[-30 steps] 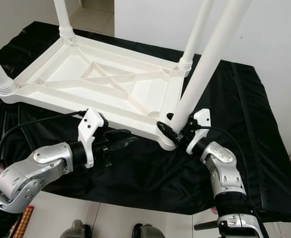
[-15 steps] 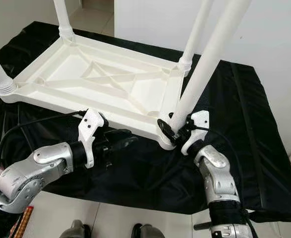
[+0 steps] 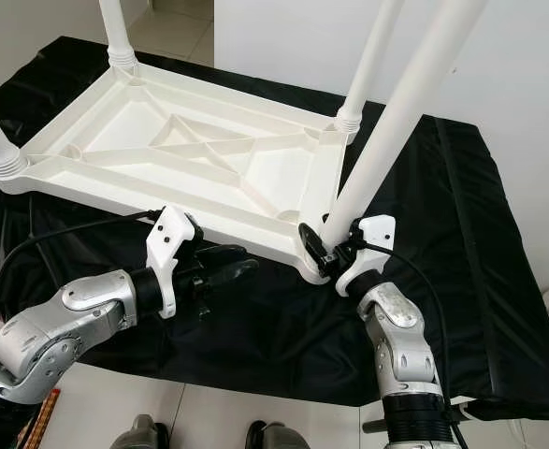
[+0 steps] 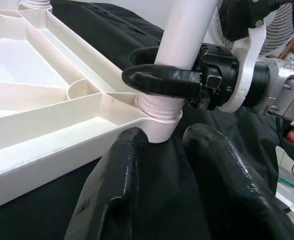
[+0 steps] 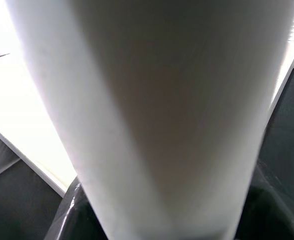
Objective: Building children table
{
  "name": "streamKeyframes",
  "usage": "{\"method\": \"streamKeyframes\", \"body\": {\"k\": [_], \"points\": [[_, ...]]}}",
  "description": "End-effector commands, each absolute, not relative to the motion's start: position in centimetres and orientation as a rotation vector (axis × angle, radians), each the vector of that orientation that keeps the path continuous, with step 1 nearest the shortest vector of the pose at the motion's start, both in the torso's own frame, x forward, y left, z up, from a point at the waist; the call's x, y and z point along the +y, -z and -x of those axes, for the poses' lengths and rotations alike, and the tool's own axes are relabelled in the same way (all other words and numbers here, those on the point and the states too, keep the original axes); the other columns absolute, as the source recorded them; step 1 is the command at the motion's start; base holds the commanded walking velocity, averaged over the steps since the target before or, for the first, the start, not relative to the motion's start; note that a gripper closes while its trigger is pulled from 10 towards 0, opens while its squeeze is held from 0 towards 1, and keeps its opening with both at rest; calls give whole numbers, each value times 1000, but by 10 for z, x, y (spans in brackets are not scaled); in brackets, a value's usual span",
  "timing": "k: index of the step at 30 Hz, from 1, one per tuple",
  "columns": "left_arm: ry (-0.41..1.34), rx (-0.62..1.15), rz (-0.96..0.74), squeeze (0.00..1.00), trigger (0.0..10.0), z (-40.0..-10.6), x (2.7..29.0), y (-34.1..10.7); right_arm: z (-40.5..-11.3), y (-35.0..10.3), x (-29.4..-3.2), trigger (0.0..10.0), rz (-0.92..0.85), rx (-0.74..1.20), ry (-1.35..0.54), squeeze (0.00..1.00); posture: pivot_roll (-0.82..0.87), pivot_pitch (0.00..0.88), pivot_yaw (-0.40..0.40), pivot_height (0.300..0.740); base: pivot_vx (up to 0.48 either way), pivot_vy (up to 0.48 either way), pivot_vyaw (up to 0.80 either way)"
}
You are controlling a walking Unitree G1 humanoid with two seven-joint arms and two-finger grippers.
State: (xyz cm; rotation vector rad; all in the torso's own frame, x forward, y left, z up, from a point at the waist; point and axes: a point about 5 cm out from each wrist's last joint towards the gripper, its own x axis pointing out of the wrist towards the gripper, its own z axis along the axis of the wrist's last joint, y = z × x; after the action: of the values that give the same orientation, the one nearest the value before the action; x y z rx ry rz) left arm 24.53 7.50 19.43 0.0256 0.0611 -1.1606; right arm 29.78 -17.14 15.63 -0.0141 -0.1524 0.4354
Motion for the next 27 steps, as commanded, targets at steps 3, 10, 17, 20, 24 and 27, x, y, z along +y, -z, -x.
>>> {"method": "streamKeyframes", "body": {"k": [3, 10, 17, 20, 24, 27], "points": [[1241, 55, -29, 0, 10000, -239, 72, -195, -298, -145, -175, 10000, 18, -84, -416, 0, 164, 158, -112, 740, 0, 0, 0], [1240, 55, -25, 0, 10000, -238, 71, -195, -300, -149, -172, 10000, 5, -89, -277, 0, 164, 158, -112, 740, 0, 0, 0], [1238, 54, -19, 0, 10000, -238, 70, -195, -296, -144, -151, 10000, -50, -60, -81, 0, 141, 165, -119, 740, 0, 0, 0], [1238, 54, -13, 0, 10000, -238, 70, -195, -294, -140, -143, 10000, -67, -51, 12, 0, 138, 166, -117, 740, 0, 0, 0], [1235, 52, -13, 0, 10000, -240, 70, -195, -298, -138, -138, 10000, -77, -57, 114, 0, 134, 169, -113, 740, 0, 0, 0], [1235, 50, -12, 0, 10000, -240, 69, -195, -301, -140, -138, 10000, -69, -65, 135, 0, 133, 170, -113, 740, 0, 0, 0]]}}
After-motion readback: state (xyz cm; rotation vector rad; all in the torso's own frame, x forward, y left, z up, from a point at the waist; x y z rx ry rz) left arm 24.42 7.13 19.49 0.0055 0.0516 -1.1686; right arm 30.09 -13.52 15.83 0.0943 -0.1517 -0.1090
